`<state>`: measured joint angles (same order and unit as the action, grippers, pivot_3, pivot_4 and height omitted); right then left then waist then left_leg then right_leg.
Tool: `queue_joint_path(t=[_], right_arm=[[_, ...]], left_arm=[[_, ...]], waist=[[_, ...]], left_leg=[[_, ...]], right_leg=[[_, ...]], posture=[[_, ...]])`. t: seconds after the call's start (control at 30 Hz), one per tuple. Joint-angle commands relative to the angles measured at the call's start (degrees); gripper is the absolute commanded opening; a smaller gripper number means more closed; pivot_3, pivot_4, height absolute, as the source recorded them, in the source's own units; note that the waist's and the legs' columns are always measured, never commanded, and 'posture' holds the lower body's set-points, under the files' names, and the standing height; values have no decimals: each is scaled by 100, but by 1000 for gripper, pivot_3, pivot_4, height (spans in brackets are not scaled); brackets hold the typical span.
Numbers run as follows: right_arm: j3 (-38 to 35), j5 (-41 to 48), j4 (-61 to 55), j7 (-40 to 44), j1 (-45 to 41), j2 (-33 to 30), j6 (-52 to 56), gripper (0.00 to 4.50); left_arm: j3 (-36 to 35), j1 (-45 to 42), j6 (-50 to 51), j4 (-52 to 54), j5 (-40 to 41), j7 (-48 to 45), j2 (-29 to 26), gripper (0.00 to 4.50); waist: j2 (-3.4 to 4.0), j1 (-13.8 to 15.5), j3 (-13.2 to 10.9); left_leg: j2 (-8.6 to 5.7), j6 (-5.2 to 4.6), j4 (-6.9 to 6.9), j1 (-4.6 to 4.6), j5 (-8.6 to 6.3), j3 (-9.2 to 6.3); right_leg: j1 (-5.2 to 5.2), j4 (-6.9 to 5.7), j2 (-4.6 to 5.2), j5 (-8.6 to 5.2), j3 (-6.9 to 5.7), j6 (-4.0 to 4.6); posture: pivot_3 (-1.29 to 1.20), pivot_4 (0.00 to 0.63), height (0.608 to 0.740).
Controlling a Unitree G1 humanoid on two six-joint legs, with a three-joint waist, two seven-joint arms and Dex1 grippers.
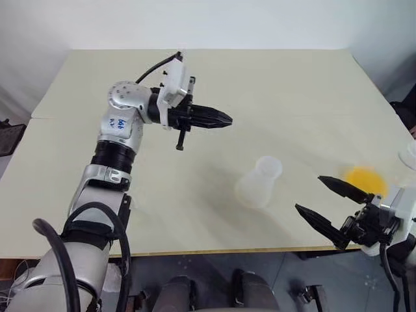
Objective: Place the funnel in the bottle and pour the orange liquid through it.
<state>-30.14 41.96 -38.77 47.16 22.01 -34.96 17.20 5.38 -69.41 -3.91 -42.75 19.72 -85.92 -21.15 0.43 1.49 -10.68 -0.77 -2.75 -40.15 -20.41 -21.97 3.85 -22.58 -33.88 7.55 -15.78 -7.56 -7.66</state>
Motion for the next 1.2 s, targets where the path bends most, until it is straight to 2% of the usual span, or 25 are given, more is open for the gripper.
queue_joint_path(t=[0.03, 0.33, 0.47, 0.53, 0.63, 0.77, 0.9, 1.03, 1.1, 1.2], right_arm=[[-166, -30, -388, -164, 171, 119, -207, 4500], [-34, -85, -571, -391, 347, 223, -287, 4500], [-46, -15, -548, -382, 357, 122, -242, 4500], [-66, 45, -503, -348, 324, 49, -193, 4500], [-90, 108, -407, -207, 302, -52, -182, 4500], [-70, 165, -123, 30, 132, -224, -190, 4500], [118, 202, 365, 393, -333, -482, -135, 4500], [299, 242, 642, 674, -655, -651, -40, 4500], [432, 249, 837, 826, -906, -752, 31, 4500], [595, 256, 1111, 1026, -1246, -878, 120, 4500]], left_arm=[[32, -355, -503, -227, -174, -335, 135, 39], [-204, -423, -644, -514, -187, -18, 297, 39], [-464, -31, -241, -99, -140, 466, 0, 39], [-601, 252, 342, 309, -55, 603, -352, 39], [-738, 787, 965, 987, -170, 982, -982, 642], [-1225, 1543, 1578, 1877, -46, 1626, -1678, 1874], [-2411, 3194, 2663, 3445, 468, 2407, -2305, 3207], [-3449, 4703, 3590, 4710, 1191, 2803, -2455, 4487], [-3976, 5582, 3789, 5220, 1413, 2903, -2378, 4487], [-4547, 6436, 3895, 5720, 1682, 3121, -2193, 4487]], waist=[[-1, 4, 0], [-1, 19, 0], [0, 5, 0], [1, -22, 0], [2, -40, 0], [1, -15, 0], [1, -19, 0], [2, -5, -2], [1, 19, -2], [2, 4, -2]], left_leg=[[0, 0, -1, 0, 0, 0], [4, -7, -6, 0, 3, -16], [14, -8, -6, 2, 3, -16], [31, -7, -5, 4, 3, -15], [40, -6, -3, 5, 3, -14], [38, -6, -7, 7, 3, -16], [36, -7, -13, 9, 1, -25], [43, -1, -12, 8, -2, -41], [41, 0, -17, 8, -2, -58], [40, 2, -19, 12, -3, -60]], right_leg=[[0, 0, 0, 0, 0, 0], [1, 0, 6, 0, 11, -1], [1, 0, 7, 1, 13, -1], [-1, -5, 2, 1, 12, -1], [-7, -12, -5, 1, 14, -1], [-4, -13, -1, 1, 20, -1], [1, -14, 4, 2, 28, -3], [2, -14, 4, 1, 25, -2], [13, -14, 10, 1, 29, -1], [21, -8, 13, 1, 58, 0]], posture=[[0, 150, 740], [0, 150, 740], [0, 150, 740], [0, 150, 740], [0, 150, 740], [0, 150, 740], [0, 150, 740], [0, 150, 740], [0, 150, 740], [0, 150, 740]])
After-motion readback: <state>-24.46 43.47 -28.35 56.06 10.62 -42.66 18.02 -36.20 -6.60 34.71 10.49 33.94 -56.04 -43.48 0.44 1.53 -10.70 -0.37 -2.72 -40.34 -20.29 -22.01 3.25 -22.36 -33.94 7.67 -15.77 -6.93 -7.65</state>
